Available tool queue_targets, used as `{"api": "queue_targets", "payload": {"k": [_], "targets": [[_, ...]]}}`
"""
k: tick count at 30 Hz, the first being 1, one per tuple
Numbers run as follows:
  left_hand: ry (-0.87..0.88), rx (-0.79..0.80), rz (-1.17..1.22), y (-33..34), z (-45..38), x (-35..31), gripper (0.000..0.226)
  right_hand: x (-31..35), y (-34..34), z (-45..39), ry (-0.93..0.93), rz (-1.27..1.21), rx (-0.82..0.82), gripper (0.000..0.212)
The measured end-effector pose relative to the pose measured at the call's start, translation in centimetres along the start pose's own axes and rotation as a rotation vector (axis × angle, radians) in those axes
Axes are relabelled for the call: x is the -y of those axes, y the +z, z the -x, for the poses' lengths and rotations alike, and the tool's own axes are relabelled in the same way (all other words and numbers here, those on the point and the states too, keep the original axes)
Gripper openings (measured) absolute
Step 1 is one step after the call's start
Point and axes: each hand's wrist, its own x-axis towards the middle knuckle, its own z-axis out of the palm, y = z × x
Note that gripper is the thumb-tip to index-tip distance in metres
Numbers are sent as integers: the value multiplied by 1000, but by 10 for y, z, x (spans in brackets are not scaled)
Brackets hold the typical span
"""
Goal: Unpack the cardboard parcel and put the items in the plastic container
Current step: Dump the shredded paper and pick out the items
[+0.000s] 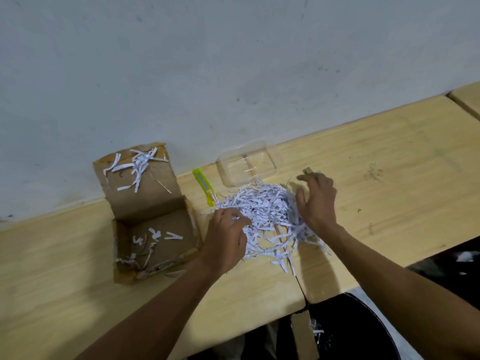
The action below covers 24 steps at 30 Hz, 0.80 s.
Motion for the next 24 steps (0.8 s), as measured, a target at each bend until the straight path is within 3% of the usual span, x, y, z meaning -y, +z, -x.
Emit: {"api": "queue_targets", "payload": {"k": [3, 5, 10, 15, 20, 24], "targets": [[24, -20, 8, -1, -5, -6, 44, 28, 7, 17, -335, -49, 171, 28], [25, 25, -7, 5, -12, -4, 50, 36, 15, 26, -443, -3, 288, 36], [-81, 276, -144, 19, -18, 4, 57, 20, 24, 39, -452, 157, 456, 38], [-93, 232, -166, 18, -4, 8, 51, -3, 12, 51, -492, 185, 494, 31], [-49, 132, -125, 13, -1, 3, 39, 6, -1, 46, -455, 104, 403, 24], [0, 165, -160, 21, -2, 4, 45, 25, 8, 36, -504, 108, 448, 38]]}}
